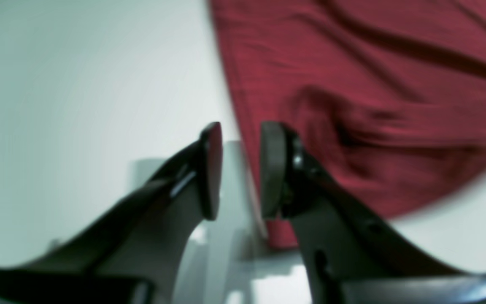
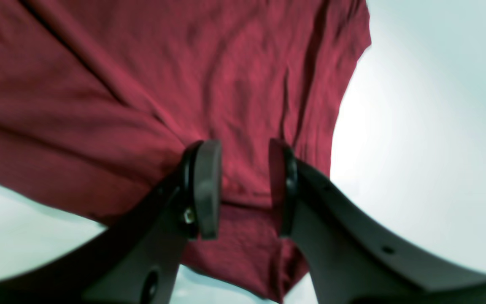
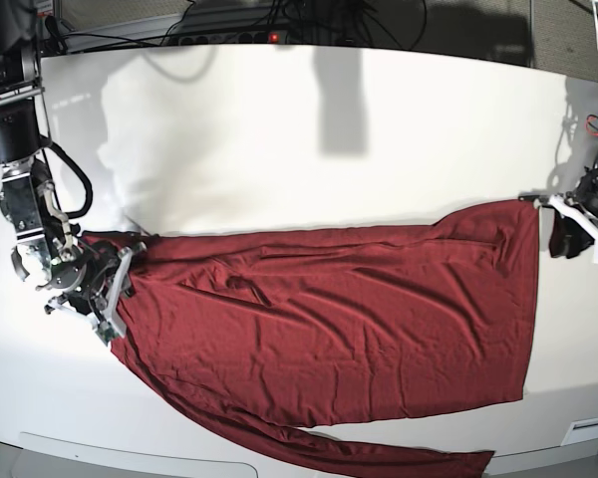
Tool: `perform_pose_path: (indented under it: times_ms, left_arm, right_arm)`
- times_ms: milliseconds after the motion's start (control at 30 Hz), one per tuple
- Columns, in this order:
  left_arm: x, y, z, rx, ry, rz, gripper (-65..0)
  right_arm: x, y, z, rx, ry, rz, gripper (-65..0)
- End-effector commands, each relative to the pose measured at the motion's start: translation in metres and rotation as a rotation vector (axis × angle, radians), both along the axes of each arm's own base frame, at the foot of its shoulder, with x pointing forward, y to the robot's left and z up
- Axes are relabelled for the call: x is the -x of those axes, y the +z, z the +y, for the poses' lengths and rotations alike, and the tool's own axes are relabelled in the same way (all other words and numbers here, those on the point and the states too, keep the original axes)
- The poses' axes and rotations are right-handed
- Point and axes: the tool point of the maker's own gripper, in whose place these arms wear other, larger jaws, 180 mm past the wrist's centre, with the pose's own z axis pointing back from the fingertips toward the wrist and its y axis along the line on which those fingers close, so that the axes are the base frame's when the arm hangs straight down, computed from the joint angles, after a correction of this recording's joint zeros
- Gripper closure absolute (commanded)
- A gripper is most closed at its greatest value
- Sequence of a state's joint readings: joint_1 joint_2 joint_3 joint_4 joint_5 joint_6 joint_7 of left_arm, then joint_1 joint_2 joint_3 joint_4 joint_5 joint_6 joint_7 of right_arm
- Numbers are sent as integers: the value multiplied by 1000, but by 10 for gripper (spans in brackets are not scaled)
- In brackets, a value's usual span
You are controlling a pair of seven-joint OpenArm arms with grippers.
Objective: Fold the T-shirt properly
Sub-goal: 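Pull the shirt edge away from its body with both grippers, flattening it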
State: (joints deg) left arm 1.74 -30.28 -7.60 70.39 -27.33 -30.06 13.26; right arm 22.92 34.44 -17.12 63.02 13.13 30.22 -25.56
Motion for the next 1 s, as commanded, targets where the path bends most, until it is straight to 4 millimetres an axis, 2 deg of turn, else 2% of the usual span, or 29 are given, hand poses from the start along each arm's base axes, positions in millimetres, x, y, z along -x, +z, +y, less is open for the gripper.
perform_pose_path:
  times_ms: [0,133,200,300,367,500,633,833,967]
  left_arm:
    - [-10,22,-6,23,-37,-64,-113]
    - [-6,12,-35,75,-80,-43,-92]
    - [-6,6,-45,69,-87,-44,-3]
    - [-4,-4,-51,17,-90,-28,0]
    - [-6,-11,-40,-45,-33,-11,0]
    - [-8,-17,-3,-186,122,7,0]
    - [-3,-28,2,-191,140,38,0]
    - [6,-47,10,-156,176,54,0]
    - [7,-50,11,-109,200,49,0]
  right_arm:
    - [-14,24,-4,-4,-4,-59,-181]
    - [-9,19,-5,-3,-17,-21,-72]
    - [-7,17,-5,-4,-21,-8,-15]
    - [-6,17,-4,-17,-23,-5,0]
    - [-6,17,2,-64,-30,2,0]
    - [-2,13,17,-131,-26,37,0]
    - [0,6,24,-128,-24,64,0]
    - [9,-15,8,-66,-57,120,0]
    - [11,-25,-8,-27,-103,124,0]
